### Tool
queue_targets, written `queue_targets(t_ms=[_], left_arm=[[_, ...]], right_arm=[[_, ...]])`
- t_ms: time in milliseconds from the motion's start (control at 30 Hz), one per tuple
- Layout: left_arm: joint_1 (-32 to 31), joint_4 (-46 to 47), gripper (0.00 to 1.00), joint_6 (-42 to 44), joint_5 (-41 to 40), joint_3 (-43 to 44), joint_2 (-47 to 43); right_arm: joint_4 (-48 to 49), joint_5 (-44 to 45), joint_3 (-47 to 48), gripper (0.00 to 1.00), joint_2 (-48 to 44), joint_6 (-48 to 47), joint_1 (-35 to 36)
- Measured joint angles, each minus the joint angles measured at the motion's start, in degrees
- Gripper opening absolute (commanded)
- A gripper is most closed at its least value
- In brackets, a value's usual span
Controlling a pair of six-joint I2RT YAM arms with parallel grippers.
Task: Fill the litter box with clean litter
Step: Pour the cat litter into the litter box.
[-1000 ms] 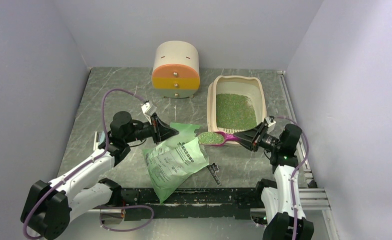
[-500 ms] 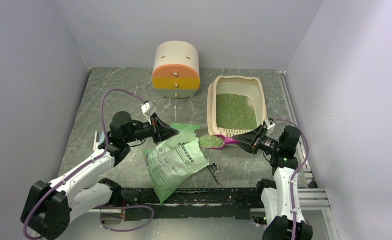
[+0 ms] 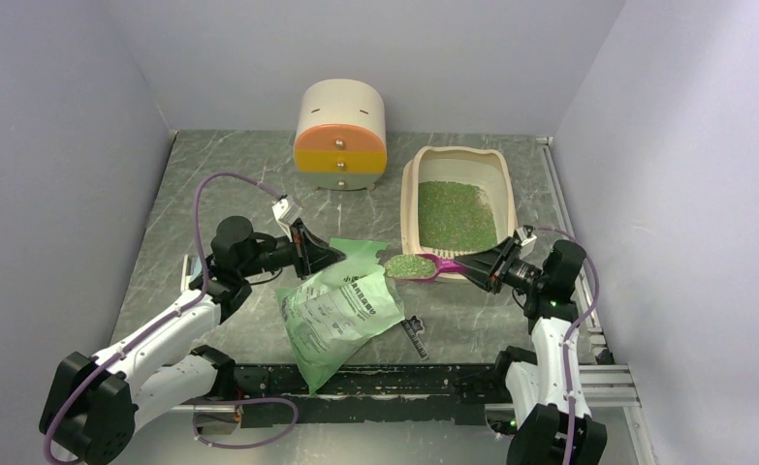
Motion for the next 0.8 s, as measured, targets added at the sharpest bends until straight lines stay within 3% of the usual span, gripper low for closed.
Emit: queue_targets(t_ms=[433,800], left_arm=[[0.22,0.09,0.05,-0.07,-0.11,0.00,-0.02],[0.33,0.11,0.05,-0.59,0.15,0.00,-0.15]], right_arm=[[5.07,-0.22,3.15,0.00,5.31,1.22,-2.64],[12.44,-0.76,8.24,0.00,15.52,2.40,-8.50]])
